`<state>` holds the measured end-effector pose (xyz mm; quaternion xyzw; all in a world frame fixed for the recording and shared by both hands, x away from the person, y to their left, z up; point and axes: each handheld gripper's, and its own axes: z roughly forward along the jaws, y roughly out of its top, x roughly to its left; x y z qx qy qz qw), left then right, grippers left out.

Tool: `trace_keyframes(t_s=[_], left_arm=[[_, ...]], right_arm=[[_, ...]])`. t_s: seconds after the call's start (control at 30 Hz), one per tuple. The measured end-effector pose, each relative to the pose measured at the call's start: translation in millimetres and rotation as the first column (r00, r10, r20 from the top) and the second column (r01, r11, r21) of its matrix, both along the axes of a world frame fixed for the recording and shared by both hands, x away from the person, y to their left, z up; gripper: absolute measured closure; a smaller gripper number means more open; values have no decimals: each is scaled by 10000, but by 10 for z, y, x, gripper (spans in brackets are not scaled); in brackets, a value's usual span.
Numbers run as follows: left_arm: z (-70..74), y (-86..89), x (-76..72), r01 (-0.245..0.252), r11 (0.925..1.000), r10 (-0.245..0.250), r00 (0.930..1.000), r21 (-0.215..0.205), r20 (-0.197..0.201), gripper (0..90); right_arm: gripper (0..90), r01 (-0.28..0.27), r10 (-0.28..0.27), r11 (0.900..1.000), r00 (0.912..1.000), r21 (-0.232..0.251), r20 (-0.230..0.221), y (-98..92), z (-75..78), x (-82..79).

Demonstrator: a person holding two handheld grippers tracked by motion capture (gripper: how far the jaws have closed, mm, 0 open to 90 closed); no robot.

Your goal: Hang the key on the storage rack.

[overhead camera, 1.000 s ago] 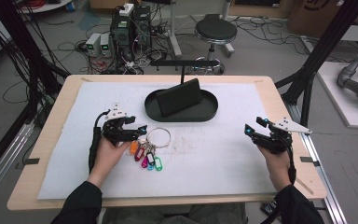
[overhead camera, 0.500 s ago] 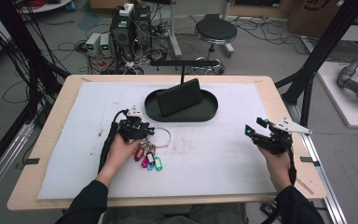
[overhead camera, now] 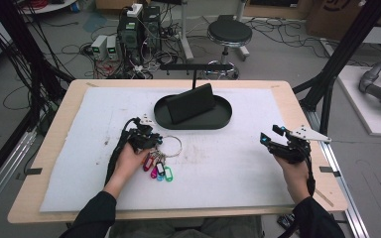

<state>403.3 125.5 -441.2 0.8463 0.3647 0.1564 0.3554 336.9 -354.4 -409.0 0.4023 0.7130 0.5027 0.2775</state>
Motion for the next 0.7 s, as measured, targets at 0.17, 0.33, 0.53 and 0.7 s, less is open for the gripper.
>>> trace_keyframes(t_s=[0.17,0.33,0.53,0.7], left_arm=[[6,-54,-31,30,9992,-42,9996,398,293,853],[6,3,-33,-23,9993,33,9996,-366,268,859],[132,59,-99,136,9938,-33,9957,-1106,927,862],[252,88,-202,611,9855,-369,9877,-1585,1517,862]], right_arm=[[373,-15,15,10000,10000,-7,45,0,-1,6],[373,-24,23,10000,9999,4,98,-1,2,7],[373,1,-2,10000,10000,55,92,-2,1,12],[373,-30,29,10000,9999,52,130,0,1,20]])
